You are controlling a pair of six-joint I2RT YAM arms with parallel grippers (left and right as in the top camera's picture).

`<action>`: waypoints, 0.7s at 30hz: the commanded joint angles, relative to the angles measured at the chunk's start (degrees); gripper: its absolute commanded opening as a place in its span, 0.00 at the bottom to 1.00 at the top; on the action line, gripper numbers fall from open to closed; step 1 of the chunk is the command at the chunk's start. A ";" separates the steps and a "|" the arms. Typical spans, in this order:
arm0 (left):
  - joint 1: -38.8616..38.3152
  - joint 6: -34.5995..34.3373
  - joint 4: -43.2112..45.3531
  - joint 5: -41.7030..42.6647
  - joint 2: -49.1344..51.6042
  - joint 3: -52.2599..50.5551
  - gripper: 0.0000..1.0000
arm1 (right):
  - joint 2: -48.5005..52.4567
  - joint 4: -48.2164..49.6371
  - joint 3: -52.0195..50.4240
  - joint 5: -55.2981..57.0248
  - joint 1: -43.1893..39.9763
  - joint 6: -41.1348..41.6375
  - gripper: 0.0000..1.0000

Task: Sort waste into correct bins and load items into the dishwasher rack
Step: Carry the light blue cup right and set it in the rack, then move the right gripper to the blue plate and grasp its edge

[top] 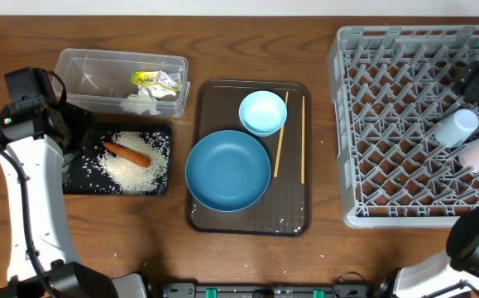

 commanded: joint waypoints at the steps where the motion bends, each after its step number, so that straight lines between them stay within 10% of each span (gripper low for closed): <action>1: 0.24 0.11 -0.35 -0.70 0.44 0.04 0.98 | -5.77 -0.07 0.09 -3.10 3.98 -0.46 0.87; 10: 0.24 0.11 -0.35 -0.68 0.44 0.04 0.98 | -10.71 4.94 0.07 -27.08 21.44 -1.36 0.99; 21: 0.24 0.11 -0.35 -0.68 0.44 0.04 0.98 | -3.10 9.01 0.04 -21.03 51.52 -1.29 0.99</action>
